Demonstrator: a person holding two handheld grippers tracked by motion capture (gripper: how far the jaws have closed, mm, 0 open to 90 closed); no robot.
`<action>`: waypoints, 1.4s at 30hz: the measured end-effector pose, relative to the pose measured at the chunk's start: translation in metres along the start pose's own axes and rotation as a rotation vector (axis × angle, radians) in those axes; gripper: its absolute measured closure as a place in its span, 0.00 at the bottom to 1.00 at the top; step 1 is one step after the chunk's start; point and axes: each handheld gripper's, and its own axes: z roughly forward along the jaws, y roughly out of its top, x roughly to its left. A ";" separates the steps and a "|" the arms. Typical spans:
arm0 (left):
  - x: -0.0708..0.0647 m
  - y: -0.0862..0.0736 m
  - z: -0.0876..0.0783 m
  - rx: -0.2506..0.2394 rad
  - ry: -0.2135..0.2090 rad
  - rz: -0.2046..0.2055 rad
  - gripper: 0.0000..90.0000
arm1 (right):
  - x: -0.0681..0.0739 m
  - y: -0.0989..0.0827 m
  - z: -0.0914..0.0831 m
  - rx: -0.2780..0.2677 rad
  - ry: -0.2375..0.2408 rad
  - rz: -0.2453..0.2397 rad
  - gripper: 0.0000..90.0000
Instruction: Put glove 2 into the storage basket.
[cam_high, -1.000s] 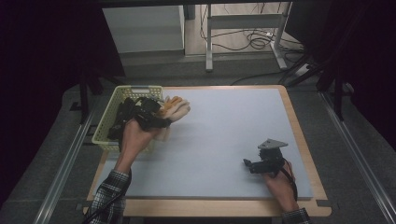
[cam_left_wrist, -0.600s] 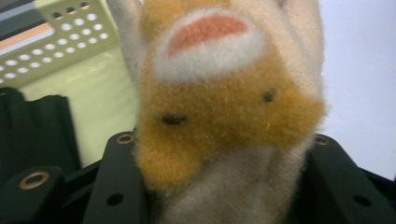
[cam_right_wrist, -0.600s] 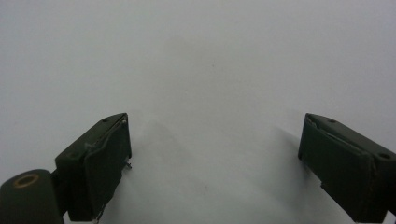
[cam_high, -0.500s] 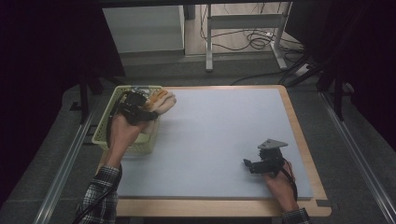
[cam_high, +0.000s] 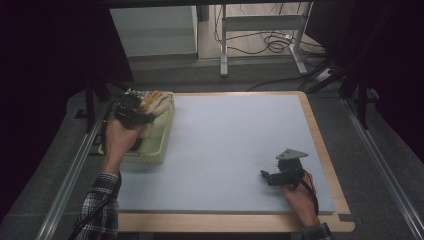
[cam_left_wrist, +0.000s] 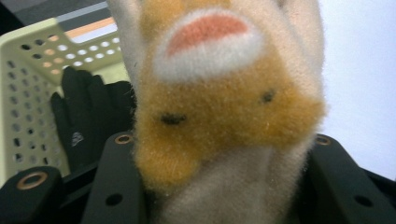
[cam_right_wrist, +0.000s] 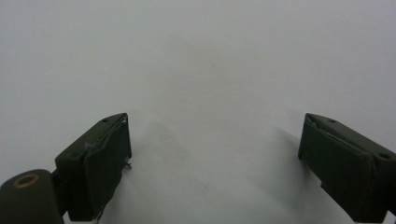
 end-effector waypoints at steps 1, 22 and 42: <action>0.002 -0.001 0.001 -0.001 0.005 -0.008 0.58 | 0.000 0.000 0.000 0.000 0.000 0.000 0.10; 0.035 -0.011 0.036 0.028 0.048 -0.093 0.58 | 0.000 0.000 0.000 0.000 0.000 0.001 0.10; 0.033 -0.010 0.079 0.102 0.052 -0.101 0.58 | 0.000 0.000 0.000 -0.001 0.001 0.001 0.10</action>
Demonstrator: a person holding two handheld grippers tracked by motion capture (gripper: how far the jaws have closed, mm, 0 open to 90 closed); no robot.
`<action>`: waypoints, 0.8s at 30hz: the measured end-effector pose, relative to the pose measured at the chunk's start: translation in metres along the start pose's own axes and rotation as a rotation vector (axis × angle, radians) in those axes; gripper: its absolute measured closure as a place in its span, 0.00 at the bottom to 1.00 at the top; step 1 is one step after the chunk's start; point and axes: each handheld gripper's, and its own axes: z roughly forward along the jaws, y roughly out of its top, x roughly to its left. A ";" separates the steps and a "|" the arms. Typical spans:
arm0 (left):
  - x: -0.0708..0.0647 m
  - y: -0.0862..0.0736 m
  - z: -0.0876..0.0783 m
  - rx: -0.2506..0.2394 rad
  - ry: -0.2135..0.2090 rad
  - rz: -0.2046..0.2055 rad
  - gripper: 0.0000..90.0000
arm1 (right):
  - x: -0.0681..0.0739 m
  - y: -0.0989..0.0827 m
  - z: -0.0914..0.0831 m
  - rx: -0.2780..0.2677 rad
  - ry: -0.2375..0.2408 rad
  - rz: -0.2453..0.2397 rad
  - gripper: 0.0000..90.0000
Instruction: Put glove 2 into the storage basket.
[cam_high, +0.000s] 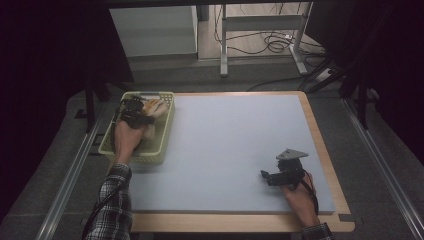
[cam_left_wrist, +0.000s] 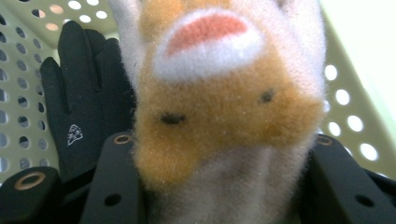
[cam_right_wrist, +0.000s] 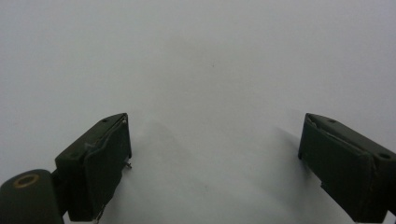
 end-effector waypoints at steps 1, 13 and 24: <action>0.000 0.000 0.002 0.003 -0.001 -0.004 0.58 | 0.000 0.000 0.000 0.000 0.000 0.002 0.10; -0.005 0.000 0.022 0.061 0.001 0.005 0.57 | 0.000 0.000 0.000 0.000 0.000 0.000 0.10; -0.010 0.003 0.038 0.133 0.003 0.014 0.56 | 0.000 0.000 0.000 0.000 0.001 0.002 0.10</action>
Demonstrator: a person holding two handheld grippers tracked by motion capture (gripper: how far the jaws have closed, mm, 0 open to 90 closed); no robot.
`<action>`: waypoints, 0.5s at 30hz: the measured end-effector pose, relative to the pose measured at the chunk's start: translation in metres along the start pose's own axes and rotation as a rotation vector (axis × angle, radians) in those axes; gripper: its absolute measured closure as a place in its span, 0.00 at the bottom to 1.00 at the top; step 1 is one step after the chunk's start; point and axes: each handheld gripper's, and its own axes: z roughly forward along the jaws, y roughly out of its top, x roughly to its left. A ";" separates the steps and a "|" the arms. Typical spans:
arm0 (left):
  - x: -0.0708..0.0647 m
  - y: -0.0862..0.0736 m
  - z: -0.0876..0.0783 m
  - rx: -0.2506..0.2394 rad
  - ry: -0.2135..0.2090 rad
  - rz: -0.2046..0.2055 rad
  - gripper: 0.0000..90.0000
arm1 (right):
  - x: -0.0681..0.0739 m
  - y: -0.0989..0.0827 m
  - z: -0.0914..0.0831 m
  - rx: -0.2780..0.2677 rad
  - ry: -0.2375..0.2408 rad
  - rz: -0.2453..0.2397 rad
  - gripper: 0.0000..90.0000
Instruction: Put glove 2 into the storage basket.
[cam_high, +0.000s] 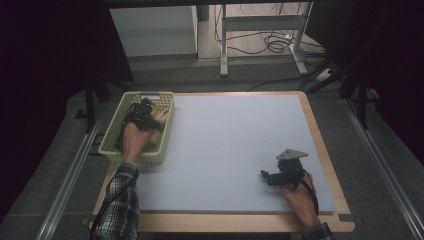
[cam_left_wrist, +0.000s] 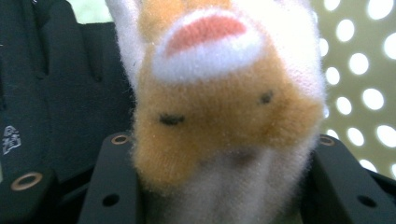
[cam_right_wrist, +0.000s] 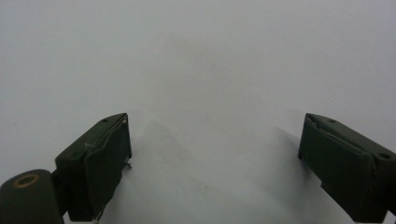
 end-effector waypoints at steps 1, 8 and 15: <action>-0.001 0.001 0.001 0.005 -0.001 0.000 0.56 | 0.000 0.000 0.000 0.000 0.000 -0.002 0.10; -0.007 0.006 0.008 0.041 -0.013 0.003 0.56 | 0.000 0.000 0.000 0.000 0.000 0.000 0.10; -0.012 0.009 0.016 0.077 -0.021 0.005 0.54 | 0.000 0.000 0.000 0.000 0.001 -0.001 0.10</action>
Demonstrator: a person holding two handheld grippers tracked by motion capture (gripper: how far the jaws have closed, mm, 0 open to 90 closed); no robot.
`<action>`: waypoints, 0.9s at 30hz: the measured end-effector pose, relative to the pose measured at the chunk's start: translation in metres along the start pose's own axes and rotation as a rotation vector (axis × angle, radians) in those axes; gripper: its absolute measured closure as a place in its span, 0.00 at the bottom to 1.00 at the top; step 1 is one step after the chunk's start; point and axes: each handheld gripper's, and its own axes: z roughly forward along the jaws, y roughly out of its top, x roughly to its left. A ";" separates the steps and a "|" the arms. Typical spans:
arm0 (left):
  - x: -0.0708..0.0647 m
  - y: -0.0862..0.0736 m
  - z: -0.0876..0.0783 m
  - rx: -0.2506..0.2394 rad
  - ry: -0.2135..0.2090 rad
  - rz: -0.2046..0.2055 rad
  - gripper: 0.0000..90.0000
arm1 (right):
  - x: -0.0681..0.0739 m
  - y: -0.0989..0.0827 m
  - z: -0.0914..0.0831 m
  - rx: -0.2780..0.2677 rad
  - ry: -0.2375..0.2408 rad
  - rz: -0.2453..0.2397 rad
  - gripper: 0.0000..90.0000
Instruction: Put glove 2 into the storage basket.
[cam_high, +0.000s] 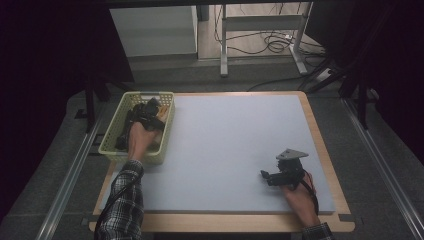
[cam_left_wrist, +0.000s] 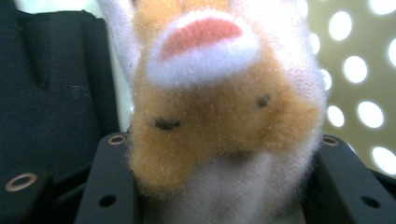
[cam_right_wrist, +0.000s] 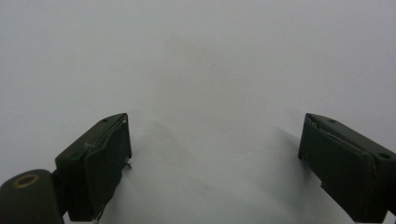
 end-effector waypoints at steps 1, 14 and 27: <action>0.000 0.000 0.001 0.003 -0.007 -0.007 0.54 | 0.000 0.000 0.000 0.000 0.000 0.000 0.10; 0.013 -0.003 0.005 0.031 -0.045 -0.076 0.27 | 0.000 0.000 0.000 0.000 0.000 0.000 0.10; 0.021 -0.006 -0.060 -0.133 -0.033 -0.037 0.19 | 0.000 0.000 0.000 0.000 -0.001 -0.001 0.10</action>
